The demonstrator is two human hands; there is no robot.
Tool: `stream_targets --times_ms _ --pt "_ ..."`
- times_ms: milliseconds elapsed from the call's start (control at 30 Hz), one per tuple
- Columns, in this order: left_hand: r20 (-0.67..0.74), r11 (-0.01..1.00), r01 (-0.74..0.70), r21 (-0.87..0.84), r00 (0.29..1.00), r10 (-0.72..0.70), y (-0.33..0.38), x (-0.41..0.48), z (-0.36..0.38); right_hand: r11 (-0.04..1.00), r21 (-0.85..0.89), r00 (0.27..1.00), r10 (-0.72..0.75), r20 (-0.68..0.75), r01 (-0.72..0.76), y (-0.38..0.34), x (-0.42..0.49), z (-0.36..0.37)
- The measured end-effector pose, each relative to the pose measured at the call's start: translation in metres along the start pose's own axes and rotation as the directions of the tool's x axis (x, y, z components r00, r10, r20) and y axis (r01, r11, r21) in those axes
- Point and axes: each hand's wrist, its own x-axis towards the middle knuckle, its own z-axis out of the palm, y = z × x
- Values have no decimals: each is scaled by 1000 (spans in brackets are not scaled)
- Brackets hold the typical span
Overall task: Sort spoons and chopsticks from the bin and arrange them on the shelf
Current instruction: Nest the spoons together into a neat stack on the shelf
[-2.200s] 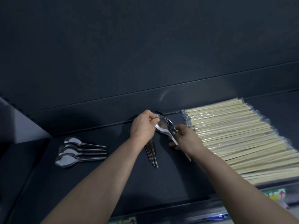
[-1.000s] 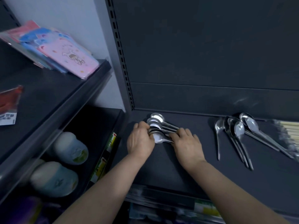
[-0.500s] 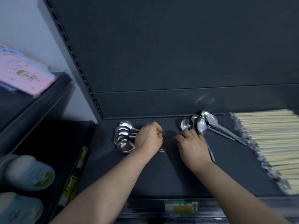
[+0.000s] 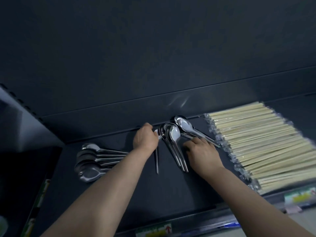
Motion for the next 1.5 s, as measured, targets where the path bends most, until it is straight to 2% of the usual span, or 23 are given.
stream_targets --times_ms 133,200,300,367,433,500,567,667,767,833,900,967,1000,1067,1167,1200,1267,1367,1400,1500 --pt "-63 997 78 -26 995 -79 -7 -5 -5 995 92 999 -24 -23 26 -3 5 -3" --pt "-94 986 79 -148 991 -93 -7 -11 -4 968 249 998 -19 -54 32 -10 8 -7" --pt "-59 910 43 -413 996 -73 6 -20 2 803 594 999 27 47 -50 -20 12 -15" --pt "-21 885 31 -465 999 -46 19 -22 8 700 702 988 40 146 -133 -19 15 -15" --pt "6 866 26 -499 1000 -26 31 -22 12 659 724 977 92 191 -203 -10 17 -12" --pt "-32 903 -13 -429 999 -1 36 -20 15 659 704 965 179 193 -263 5 17 -12" --pt "-95 979 -48 -198 995 30 37 -15 18 655 690 950 251 187 -309 20 15 -14" --pt "-71 995 -50 87 996 56 43 -13 24 643 688 940 280 197 -336 33 13 -13" --pt "-47 987 -35 156 998 43 48 -12 29 612 706 932 289 221 -357 40 12 -13" --pt "-38 999 -5 48 999 7 48 -13 29 566 738 927 286 242 -367 40 13 -13" --pt "-8 981 60 -185 998 -63 47 -16 29 507 772 920 278 276 -384 39 16 -12" --pt "54 891 146 -429 989 -136 50 -22 29 458 799 918 261 298 -390 34 17 -11" --pt "94 841 187 -508 982 -162 53 -25 30 470 799 925 252 286 -375 31 17 -11" --pt "130 774 226 -591 974 -185 59 -30 31 464 815 936 220 273 -347 24 16 -13" --pt "145 738 230 -635 973 -179 65 -35 34 330 874 934 135 331 -358 16 16 -17" --pt "149 735 223 -640 975 -166 65 -34 34 353 864 933 132 334 -359 16 17 -18" --pt "70 770 161 -617 986 -151 60 -30 31 379 850 930 150 334 -366 19 20 -17" --pt "-165 917 103 -386 970 -178 44 -15 23 318 858 914 183 363 -404 26 22 -16" --pt "-188 943 126 -309 964 -190 38 -11 21 306 859 910 189 368 -411 27 23 -16" --pt "-90 973 191 -129 975 -203 26 1 24 282 863 907 171 385 -419 28 23 -16"
